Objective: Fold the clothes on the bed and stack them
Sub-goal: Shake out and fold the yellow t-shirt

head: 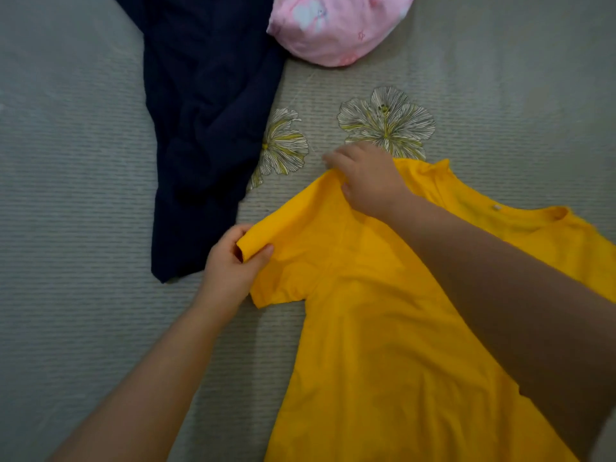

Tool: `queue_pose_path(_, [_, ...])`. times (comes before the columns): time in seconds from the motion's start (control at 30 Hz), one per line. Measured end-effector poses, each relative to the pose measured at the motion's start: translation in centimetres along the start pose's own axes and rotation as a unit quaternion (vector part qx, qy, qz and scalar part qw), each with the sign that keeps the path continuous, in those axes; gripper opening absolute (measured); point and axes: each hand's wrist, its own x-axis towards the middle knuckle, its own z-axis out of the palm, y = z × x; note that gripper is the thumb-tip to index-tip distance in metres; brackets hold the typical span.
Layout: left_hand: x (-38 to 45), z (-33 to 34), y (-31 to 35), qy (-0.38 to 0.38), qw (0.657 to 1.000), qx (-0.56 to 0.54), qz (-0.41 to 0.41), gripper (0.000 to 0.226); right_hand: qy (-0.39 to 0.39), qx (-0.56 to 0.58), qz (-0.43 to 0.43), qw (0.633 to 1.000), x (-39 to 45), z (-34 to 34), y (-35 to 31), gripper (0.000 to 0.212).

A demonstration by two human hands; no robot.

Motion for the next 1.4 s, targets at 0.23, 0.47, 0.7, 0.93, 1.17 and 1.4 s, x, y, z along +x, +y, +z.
queue_pose_path(0.23, [0.6, 1.4, 2.1, 0.082, 0.992, 0.027, 0.088, 0.038, 0.005, 0.040, 0.034, 0.999, 2.7, -0.4, 0.7, 0.031])
queue_pose_path(0.47, [-2.9, 7.3, 3.2, -0.418, 0.893, 0.144, 0.082, 0.077, 0.027, 0.184, 0.117, 0.976, -5.4, -1.4, 6.2, 0.034])
queue_pose_path(0.7, [-5.2, 6.8, 0.3, -0.130, 0.950, 0.229, 0.170, 0.029, 0.043, 0.239, 0.241, 0.940, -12.6, 1.4, 6.2, 0.024])
queue_pose_path(0.93, [-6.3, 6.0, -2.8, -0.121, 0.881, 0.388, 0.241, 0.015, 0.014, 0.235, 0.289, 0.928, -12.1, 4.1, 3.5, 0.032])
queue_pose_path(1.17, [-5.6, 5.1, -3.1, -0.129, 0.893, 0.351, 0.253, 0.031, -0.096, 0.093, 0.232, 0.963, -12.9, 2.1, 4.2, 0.042])
queue_pose_path(1.4, [-4.4, 6.7, -2.9, -0.013, 0.951, 0.306, 0.049, 0.015, 0.026, 0.332, 0.265, 0.905, -2.1, -0.7, 1.7, 0.062])
